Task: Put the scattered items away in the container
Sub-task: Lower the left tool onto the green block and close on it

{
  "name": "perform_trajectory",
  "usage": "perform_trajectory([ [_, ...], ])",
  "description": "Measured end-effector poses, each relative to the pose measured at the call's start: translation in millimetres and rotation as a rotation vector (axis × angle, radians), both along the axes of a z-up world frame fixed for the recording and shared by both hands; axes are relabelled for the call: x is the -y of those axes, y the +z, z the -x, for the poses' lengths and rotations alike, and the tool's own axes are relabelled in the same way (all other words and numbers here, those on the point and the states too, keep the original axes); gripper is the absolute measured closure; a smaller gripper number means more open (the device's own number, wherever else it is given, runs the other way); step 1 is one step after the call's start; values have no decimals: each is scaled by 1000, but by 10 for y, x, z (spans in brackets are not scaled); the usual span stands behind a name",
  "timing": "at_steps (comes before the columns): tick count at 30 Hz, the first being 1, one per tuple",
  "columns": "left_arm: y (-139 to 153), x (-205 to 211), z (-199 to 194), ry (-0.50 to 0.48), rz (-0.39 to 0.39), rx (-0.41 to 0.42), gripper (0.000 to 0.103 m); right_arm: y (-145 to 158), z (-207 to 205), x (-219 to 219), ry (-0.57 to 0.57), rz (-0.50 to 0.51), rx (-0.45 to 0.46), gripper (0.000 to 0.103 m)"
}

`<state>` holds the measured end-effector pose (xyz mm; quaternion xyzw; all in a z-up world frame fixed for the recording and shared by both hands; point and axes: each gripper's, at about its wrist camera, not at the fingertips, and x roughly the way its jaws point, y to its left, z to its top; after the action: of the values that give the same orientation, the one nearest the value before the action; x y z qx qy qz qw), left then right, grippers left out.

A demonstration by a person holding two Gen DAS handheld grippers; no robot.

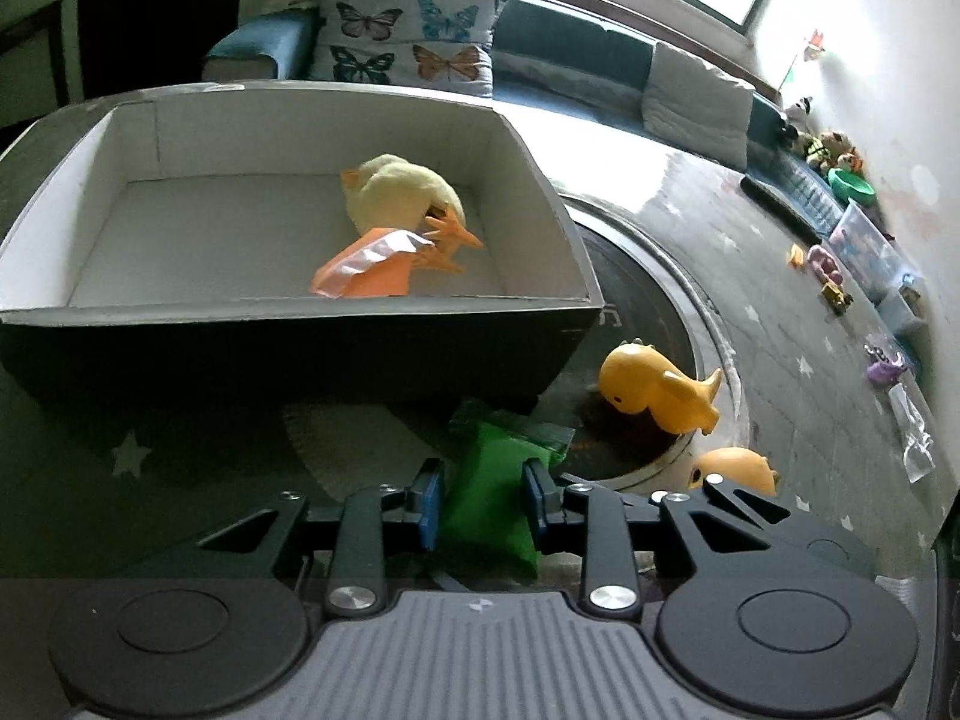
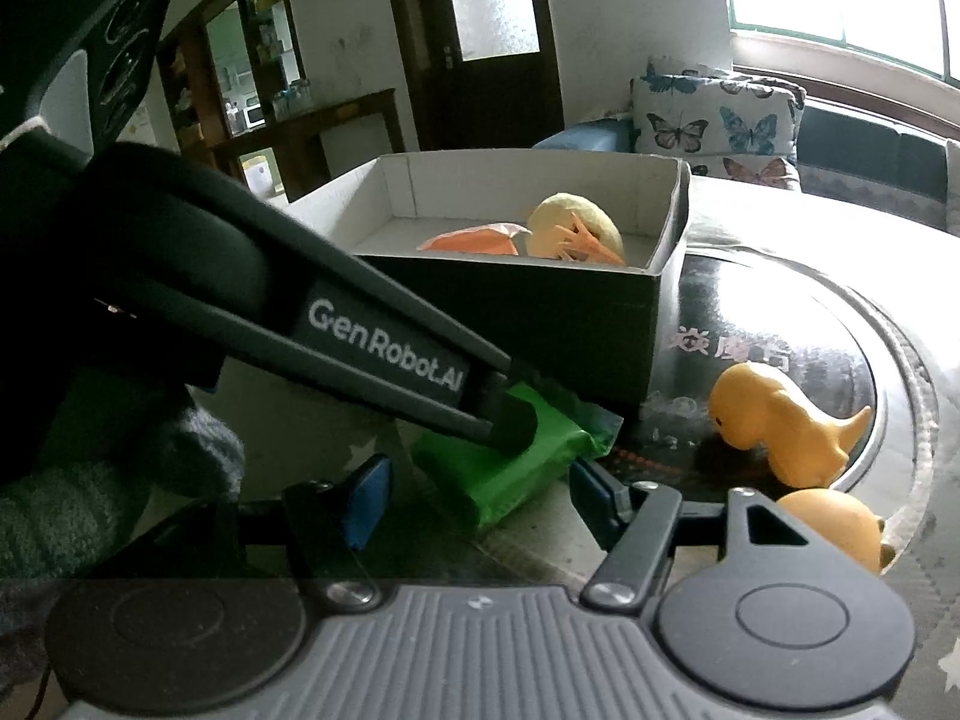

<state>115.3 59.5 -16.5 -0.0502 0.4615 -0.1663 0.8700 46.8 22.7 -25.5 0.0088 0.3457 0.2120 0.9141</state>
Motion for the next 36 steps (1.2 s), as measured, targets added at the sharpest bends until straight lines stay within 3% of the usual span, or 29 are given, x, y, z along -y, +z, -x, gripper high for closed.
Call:
perform_trajectory([
  [7,-23,12,-53,-19,-2,-5,70,-24,-41,-10,-8,1,-6,39],
  [18,-70,-79,-99,50,76,-74,70,-6,-15,19,-27,-3,5,50],
  [26,-3,-78,51,82,71,-55,74,24,92,26,-19,-11,17,54],
  [36,277,-46,250,95,47,46,77,246,193,41,-11,-12,93,56],
])
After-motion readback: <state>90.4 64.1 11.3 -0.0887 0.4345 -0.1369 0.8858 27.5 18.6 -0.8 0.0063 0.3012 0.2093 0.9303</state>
